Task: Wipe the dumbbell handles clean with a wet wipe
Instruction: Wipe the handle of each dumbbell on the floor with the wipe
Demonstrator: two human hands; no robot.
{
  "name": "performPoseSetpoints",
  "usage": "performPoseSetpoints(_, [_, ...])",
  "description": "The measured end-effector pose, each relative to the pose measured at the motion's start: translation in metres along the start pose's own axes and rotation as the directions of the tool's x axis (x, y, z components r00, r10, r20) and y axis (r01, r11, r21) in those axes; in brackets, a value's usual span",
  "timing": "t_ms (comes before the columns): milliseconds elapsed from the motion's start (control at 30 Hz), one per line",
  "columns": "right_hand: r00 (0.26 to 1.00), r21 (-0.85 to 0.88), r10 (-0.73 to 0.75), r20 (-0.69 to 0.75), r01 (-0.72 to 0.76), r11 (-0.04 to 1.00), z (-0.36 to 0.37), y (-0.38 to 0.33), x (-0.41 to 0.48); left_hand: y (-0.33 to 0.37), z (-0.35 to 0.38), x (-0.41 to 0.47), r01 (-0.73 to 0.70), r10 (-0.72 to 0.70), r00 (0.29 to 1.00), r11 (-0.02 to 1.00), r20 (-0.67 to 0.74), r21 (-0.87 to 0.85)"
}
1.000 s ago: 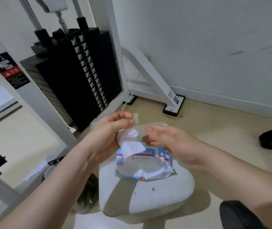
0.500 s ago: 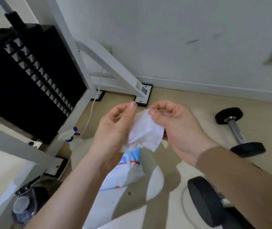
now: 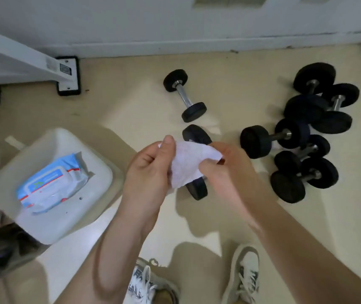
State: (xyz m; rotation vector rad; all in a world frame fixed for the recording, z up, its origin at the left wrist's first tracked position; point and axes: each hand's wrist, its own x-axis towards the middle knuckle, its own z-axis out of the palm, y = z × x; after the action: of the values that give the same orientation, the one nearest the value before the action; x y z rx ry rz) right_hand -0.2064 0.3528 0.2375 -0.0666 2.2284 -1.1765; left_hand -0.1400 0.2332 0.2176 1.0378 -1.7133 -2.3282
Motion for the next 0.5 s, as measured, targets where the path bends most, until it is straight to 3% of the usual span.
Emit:
performPoseSetpoints(67, [0.995,0.112,0.053,-0.081,-0.043,0.993,-0.032,0.017,-0.023,-0.004,0.029,-0.019,0.012,-0.015,0.996,0.999,0.088,0.031])
performPoseSetpoints(100, [0.987,0.266,0.135,-0.081,-0.109,0.958,-0.048,0.025,-0.034,-0.007,0.045,-0.028,0.029,-0.033,0.992,0.999,0.124,0.033])
performPoseSetpoints(167, [0.960,0.617,0.277,0.041,-0.242,0.748,-0.079,0.045,-0.050,-0.017,0.078,-0.043,0.070,-0.073,0.988,0.997,0.135,0.029])
performPoseSetpoints(233, [0.952,0.769,0.245,0.184,-0.295,0.568,-0.115,0.070,-0.065,-0.027,0.114,-0.057,0.094,-0.093,0.991,0.996,0.100,-0.009])
performPoseSetpoints(267, [0.955,0.758,0.205,0.212,-0.293,0.582,-0.133,0.083,-0.072,-0.032,0.134,-0.065,0.103,-0.100,0.991,0.994,0.088,-0.030])
performPoseSetpoints(300, [0.965,0.699,0.185,0.186,-0.262,0.666,-0.151,0.101,-0.079,-0.039,0.154,-0.074,0.120,-0.116,0.990,0.992,0.083,-0.045])
performPoseSetpoints(367, [0.988,0.498,0.144,0.052,-0.151,0.854,-0.184,0.133,-0.097,-0.053,0.193,-0.091,0.139,-0.137,0.989,0.989,0.053,-0.044])
performPoseSetpoints(400, [0.991,0.429,0.135,-0.011,-0.117,0.896,-0.201,0.145,-0.104,-0.060,0.211,-0.098,0.136,-0.135,0.990,0.990,0.032,-0.033])
performPoseSetpoints(500, [0.977,0.523,0.187,-0.097,-0.110,0.845,-0.247,0.175,-0.120,-0.074,0.257,-0.112,0.091,-0.091,0.996,0.996,0.007,0.017])
